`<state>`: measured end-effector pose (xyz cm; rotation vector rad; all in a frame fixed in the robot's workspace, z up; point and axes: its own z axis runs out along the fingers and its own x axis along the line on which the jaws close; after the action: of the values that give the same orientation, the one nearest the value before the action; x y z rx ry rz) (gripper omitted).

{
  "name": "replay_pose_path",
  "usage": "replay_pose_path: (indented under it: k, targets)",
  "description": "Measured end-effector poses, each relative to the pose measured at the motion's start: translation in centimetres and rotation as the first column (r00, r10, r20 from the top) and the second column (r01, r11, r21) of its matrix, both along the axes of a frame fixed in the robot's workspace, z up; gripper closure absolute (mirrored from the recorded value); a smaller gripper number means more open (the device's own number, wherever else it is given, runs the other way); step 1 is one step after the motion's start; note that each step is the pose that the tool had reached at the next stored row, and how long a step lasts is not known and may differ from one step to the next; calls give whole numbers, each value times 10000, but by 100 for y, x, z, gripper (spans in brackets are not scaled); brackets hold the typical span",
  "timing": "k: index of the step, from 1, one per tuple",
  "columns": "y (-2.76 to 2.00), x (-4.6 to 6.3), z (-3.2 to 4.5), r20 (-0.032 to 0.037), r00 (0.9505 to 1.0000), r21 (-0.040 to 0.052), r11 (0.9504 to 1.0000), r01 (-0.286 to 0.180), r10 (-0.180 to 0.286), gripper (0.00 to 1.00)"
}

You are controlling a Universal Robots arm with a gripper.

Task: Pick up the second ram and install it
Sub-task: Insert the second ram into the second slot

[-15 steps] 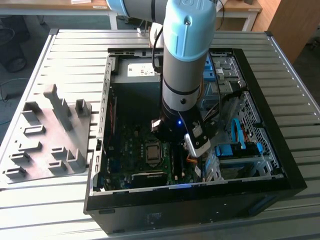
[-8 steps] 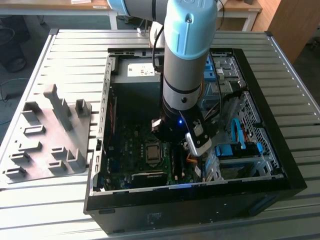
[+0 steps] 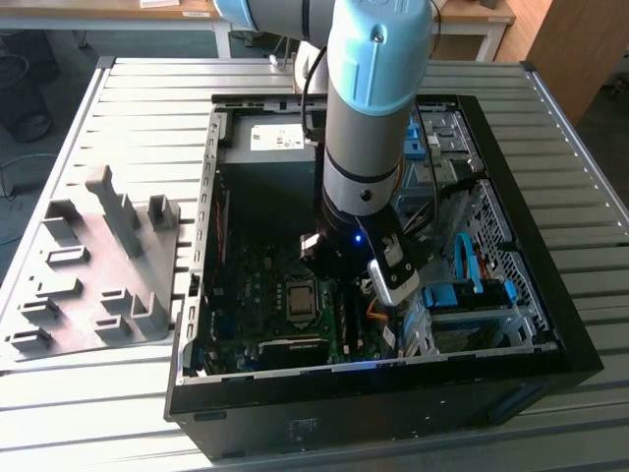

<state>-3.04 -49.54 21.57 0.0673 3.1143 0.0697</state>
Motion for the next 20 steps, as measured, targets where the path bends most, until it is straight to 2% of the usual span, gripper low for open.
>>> replay_pose_path:
  k: [5, 20]
  targets:
    - [0, 18, -2, -35, 9999, -1, 10000, -99, 99, 86]
    - [2, 19, -80, -45, 9999, 1, 9999, -102, 102, 86]
